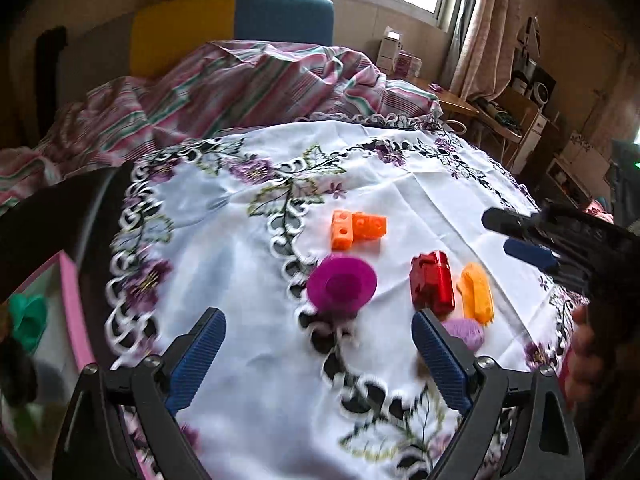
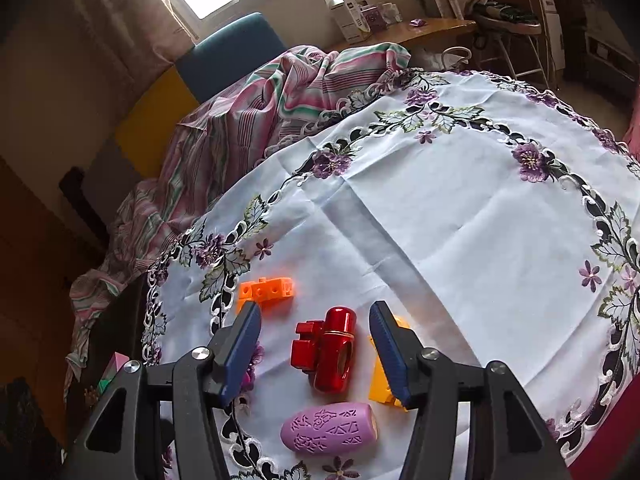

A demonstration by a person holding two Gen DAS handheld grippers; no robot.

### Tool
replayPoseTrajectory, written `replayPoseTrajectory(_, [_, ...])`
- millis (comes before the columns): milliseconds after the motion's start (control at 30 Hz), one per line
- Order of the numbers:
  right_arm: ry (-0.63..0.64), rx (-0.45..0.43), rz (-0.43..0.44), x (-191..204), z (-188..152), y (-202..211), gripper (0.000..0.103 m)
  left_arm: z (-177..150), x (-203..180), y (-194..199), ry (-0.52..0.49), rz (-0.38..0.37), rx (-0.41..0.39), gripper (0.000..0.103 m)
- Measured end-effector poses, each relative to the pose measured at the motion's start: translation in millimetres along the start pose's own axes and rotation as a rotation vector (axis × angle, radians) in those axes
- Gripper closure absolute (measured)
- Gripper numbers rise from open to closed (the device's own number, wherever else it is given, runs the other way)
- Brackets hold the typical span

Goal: Organize rigid objects
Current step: 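Grasp the magenta suction cup with the left tool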

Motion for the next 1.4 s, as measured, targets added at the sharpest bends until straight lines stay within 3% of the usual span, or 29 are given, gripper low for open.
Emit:
replayPoseTrajectory(433, [0.027, 0.022, 0.03, 9.1, -1.4, -5.1, 0.045, 33.4, -10.9, -64.8, -0.047, 0.008, 0.063, 0.007])
replayPoseTrajectory(467, [0.027, 0.025, 0.032, 9.5, -1.8, -5.6, 0.045, 34.6, -10.6, -68.8, -0.048, 0.012, 0.067, 0.024])
replayPoseTrajectory(533, [0.029, 0.028, 0.033, 9.9, -2.3, -6.4, 0.045, 36.8, -10.2, -79.0, -0.054, 0.001, 0.084, 0.046])
replayPoseTrajectory(600, [0.033, 0.028, 0.03, 10.5, -2.8, -6.6, 0.045, 33.7, -10.4, -86.3, -0.049, -0.018, 0.123, 0.046])
replayPoseTrajectory(1000, [0.06, 0.057, -0.002, 13.2, -7.7, -12.1, 0.045, -4.1, 5.4, -23.0, -0.013, -0.035, 0.026, 0.046])
replayPoseTrajectory(1167, [0.152, 0.094, -0.064, 32.7, -9.9, -23.2, 0.045, -27.9, 18.1, 0.8, 0.009, -0.028, 0.005, 0.046])
replayPoseTrajectory(1300, [0.264, 0.132, -0.1, 67.8, -2.0, -43.9, 0.027, -40.6, 26.4, 18.4, 0.029, -0.043, -0.013, 0.046])
replayPoseTrajectory(1400, [0.329, 0.154, -0.16, 86.3, 10.9, -67.0, 0.02, -45.7, 33.8, 29.7, 0.059, -0.061, -0.027, 0.046])
Point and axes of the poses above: each gripper's, at about its wrist camera, not at the fingertips, and y roughly against the way its jaws point, x to its left, z to its top, the point moved 10 cm from there along -y, roughly the way its jaws point, and after that the axes turned 15 degrees about x, right-handed, at the moved point
